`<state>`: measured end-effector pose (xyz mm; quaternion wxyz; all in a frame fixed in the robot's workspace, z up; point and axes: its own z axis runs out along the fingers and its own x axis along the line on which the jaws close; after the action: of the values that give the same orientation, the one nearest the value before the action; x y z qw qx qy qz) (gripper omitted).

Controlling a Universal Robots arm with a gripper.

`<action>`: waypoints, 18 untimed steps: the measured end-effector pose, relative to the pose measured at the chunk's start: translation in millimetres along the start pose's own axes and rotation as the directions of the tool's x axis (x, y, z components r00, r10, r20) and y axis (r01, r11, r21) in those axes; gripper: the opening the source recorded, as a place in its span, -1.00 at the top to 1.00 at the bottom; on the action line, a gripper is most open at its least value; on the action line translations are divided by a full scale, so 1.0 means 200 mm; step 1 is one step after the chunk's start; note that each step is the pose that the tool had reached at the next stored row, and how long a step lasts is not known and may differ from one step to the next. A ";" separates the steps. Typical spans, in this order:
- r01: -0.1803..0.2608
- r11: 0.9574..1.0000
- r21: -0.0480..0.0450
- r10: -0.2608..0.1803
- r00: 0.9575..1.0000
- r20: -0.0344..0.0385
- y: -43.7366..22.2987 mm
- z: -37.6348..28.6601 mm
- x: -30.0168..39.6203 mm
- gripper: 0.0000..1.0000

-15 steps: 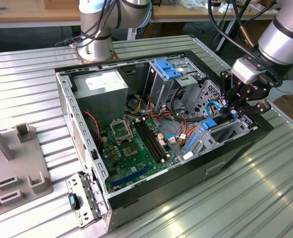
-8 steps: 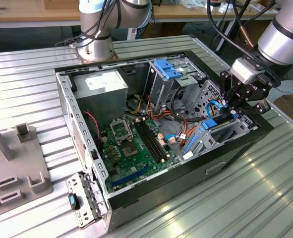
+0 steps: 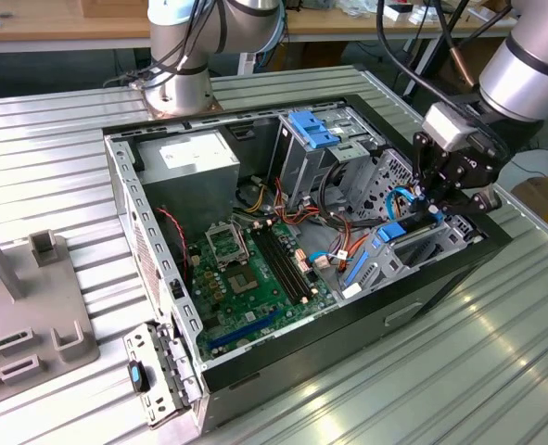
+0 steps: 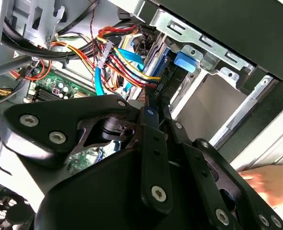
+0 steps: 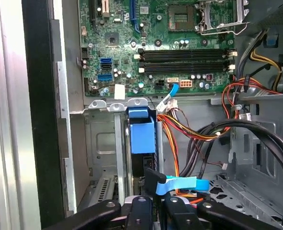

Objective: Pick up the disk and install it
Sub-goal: 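Insert the first disk wire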

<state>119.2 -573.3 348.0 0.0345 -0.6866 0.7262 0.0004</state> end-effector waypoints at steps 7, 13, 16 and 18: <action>0.036 0.999 -0.002 -0.036 0.999 0.002 -0.004 0.001 0.003 0.67; 0.036 0.999 -0.002 -0.036 0.999 0.002 -0.004 0.003 0.004 0.67; 0.037 0.999 -0.002 -0.037 0.999 0.002 -0.006 0.004 0.004 0.67; 0.040 0.999 -0.002 -0.040 0.999 0.002 -0.006 0.004 0.004 0.67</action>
<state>120.4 -574.1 347.3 0.0345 -0.7010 0.7123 0.0011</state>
